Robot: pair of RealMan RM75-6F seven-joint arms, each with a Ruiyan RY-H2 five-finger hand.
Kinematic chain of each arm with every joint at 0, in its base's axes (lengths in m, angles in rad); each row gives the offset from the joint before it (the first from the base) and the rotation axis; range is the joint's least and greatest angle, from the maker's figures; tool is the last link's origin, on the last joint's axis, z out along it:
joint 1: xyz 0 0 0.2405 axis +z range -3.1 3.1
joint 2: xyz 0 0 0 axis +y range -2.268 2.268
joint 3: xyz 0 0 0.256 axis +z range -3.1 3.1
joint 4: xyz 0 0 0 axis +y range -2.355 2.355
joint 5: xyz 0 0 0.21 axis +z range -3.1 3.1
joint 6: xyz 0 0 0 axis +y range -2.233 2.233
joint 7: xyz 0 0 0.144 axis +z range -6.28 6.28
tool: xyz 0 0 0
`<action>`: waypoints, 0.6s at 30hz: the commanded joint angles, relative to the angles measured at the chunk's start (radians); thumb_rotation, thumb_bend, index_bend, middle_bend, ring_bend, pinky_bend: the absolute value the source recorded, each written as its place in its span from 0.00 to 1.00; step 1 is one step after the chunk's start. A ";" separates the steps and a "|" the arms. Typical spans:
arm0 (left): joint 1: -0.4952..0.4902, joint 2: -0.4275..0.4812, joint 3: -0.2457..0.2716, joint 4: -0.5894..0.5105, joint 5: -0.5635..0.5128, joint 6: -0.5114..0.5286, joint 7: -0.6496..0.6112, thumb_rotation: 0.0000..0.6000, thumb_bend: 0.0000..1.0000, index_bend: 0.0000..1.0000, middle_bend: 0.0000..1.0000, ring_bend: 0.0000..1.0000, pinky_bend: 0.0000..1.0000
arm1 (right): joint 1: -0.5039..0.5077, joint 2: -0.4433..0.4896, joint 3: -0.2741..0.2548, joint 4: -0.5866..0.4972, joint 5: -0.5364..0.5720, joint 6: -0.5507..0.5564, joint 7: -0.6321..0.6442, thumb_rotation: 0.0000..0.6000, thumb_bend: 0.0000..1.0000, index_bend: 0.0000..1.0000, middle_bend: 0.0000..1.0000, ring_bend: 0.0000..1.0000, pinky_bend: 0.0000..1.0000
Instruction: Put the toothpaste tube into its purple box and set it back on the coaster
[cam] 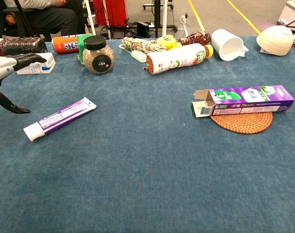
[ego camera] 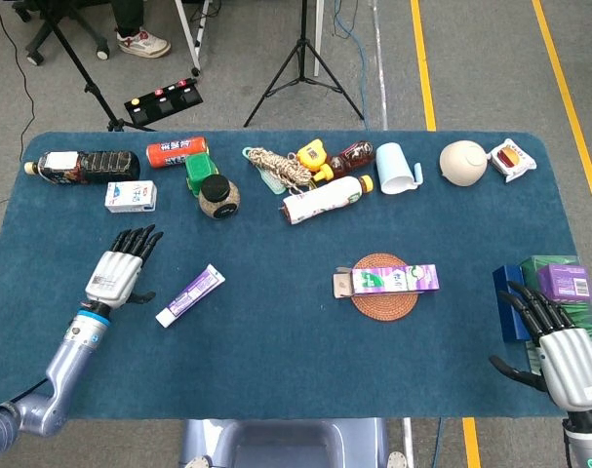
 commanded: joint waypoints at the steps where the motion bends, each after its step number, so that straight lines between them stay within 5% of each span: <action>1: -0.012 -0.021 0.005 -0.008 -0.019 -0.011 0.044 1.00 0.08 0.00 0.00 0.00 0.04 | 0.001 0.000 0.001 0.001 0.002 -0.002 0.003 1.00 0.01 0.16 0.12 0.17 0.24; 18: -0.032 -0.059 0.060 -0.138 -0.029 -0.010 0.232 1.00 0.08 0.00 0.00 0.00 0.04 | 0.002 0.005 0.005 0.002 0.007 0.003 0.022 1.00 0.01 0.16 0.12 0.18 0.24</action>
